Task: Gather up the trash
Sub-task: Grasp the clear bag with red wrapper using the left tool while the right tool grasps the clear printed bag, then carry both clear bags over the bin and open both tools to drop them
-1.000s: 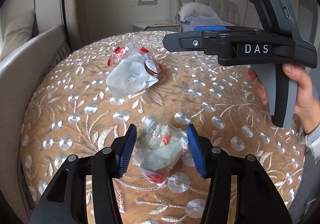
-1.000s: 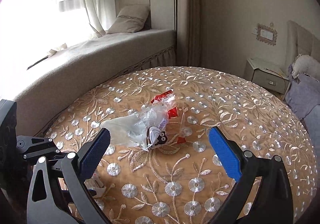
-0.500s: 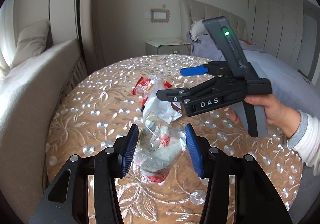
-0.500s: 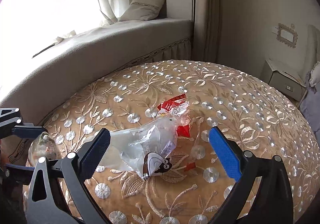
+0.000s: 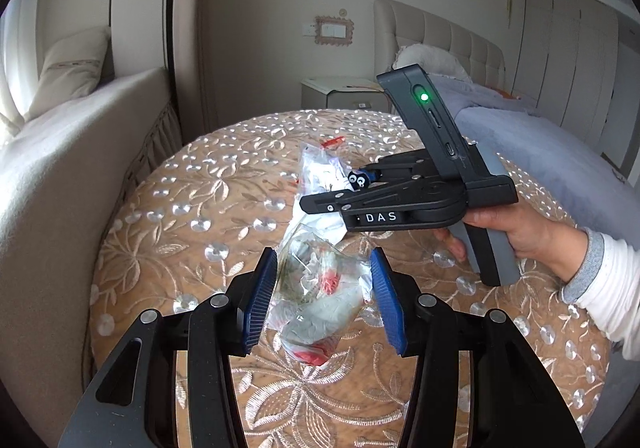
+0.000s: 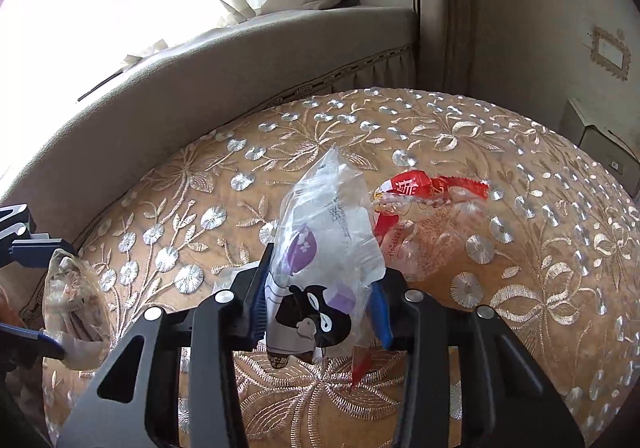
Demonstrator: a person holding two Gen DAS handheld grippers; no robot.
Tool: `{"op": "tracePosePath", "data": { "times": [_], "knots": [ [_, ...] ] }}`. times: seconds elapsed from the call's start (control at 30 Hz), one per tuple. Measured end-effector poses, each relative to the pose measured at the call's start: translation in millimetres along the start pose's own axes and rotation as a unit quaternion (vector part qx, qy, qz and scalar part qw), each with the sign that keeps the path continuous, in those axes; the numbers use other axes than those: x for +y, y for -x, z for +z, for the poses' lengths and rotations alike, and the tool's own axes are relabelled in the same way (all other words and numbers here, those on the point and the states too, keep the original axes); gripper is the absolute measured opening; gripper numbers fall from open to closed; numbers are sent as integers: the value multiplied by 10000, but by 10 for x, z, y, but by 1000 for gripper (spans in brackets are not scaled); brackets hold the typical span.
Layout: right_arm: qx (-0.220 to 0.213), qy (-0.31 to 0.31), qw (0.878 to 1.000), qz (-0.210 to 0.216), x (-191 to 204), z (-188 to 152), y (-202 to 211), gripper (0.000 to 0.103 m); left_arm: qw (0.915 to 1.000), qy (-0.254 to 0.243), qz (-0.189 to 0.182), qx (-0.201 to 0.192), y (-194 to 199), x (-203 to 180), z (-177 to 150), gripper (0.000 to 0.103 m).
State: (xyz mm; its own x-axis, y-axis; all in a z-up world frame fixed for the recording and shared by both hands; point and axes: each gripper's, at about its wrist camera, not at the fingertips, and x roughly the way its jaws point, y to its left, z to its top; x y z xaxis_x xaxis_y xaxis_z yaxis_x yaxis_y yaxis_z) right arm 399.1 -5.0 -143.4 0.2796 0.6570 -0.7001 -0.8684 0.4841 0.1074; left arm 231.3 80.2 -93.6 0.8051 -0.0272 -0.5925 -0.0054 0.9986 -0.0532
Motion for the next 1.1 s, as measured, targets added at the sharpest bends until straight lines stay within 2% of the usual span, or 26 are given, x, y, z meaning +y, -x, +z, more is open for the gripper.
{"op": "tracePosePath", "data": {
  "times": [0.17, 0.43, 0.57, 0.8, 1.1],
  "knots": [
    [-344, 64, 9993, -110, 134, 11, 299, 41, 10000, 25, 20, -77, 71, -3, 1, 47],
    [-822, -5, 9950, -562, 408, -212, 1117, 41, 9994, -89, -62, -323, 310, -194, 36, 47],
    [-1015, -80, 9911, -861, 544, -423, 1554, 41, 9986, -272, -75, -455, 453, -380, 35, 47],
    [-1175, -382, 9815, -1463, 699, -855, 2164, 41, 9962, -528, -306, -623, 656, -718, 5, 47],
    [-1288, -824, 9635, -2195, 898, -1481, 2764, 41, 9903, -938, -760, -693, 789, -1238, -110, 47]
  ]
}}
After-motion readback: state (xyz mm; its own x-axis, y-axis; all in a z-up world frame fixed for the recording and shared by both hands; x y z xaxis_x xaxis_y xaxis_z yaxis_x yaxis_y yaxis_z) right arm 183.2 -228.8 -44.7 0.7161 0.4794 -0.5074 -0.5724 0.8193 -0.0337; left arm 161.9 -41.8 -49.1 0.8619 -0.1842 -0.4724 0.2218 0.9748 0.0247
